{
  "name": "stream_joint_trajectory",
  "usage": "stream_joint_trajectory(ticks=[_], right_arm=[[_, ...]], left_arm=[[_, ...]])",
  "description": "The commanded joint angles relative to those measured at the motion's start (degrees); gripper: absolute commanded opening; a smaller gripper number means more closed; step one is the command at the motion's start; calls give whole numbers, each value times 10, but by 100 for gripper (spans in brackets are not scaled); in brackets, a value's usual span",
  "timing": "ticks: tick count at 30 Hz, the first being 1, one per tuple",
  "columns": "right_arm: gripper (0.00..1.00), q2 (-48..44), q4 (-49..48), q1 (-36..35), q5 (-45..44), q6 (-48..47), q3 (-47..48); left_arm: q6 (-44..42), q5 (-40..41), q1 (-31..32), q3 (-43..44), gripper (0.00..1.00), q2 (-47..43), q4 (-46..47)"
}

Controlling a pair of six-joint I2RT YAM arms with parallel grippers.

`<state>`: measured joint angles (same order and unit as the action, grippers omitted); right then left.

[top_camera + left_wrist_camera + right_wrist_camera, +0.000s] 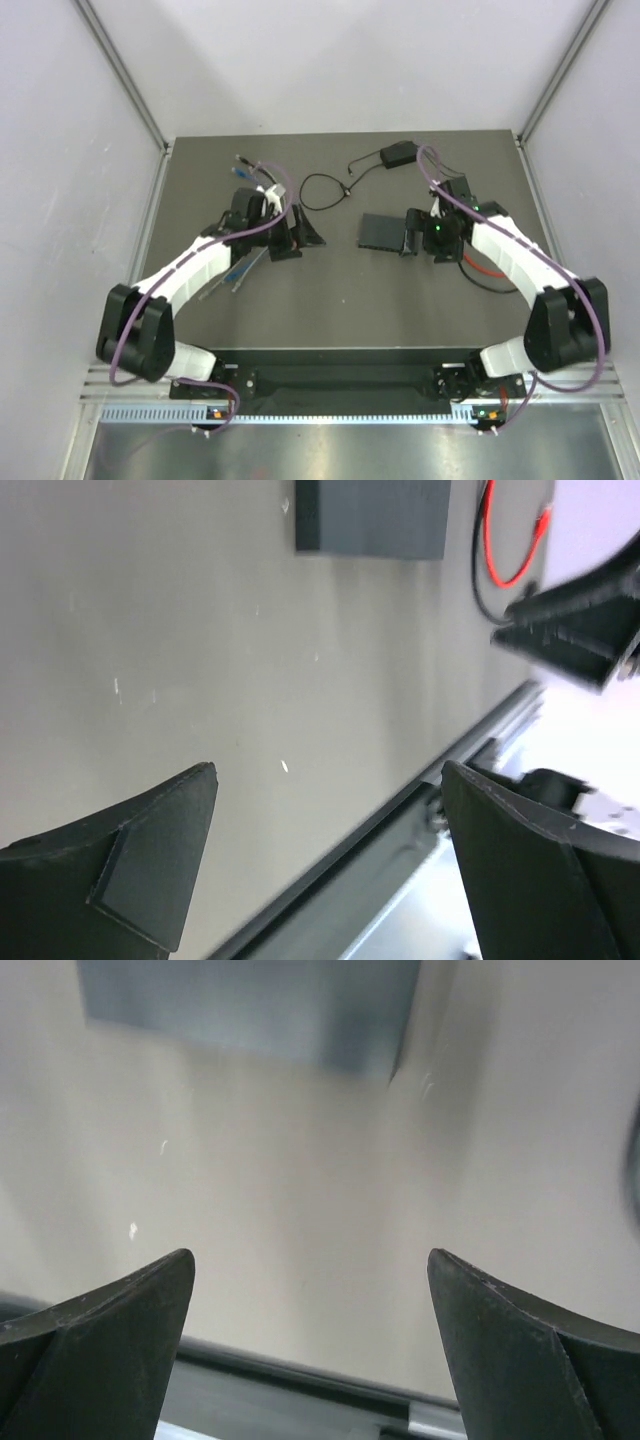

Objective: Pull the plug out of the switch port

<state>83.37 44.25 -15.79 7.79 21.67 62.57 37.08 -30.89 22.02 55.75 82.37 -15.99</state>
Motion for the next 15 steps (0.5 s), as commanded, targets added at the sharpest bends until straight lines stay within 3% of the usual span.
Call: stream_joint_trajectory(ticks=[1, 7, 12, 15], right_arm=[[100, -108, -42, -6, 57, 34, -62], [100, -318, -130, -6, 93, 116, -252], [100, -430, -143, -6, 90, 153, -315], [100, -494, -152, -4, 112, 157, -335]], left_arm=[[127, -34, -6, -78, 98, -89, 146], [266, -33, -7, -296, 98, -262, 358], [378, -21, -6, -449, 99, -355, 512], [454, -14, -6, -522, 98, -396, 656]])
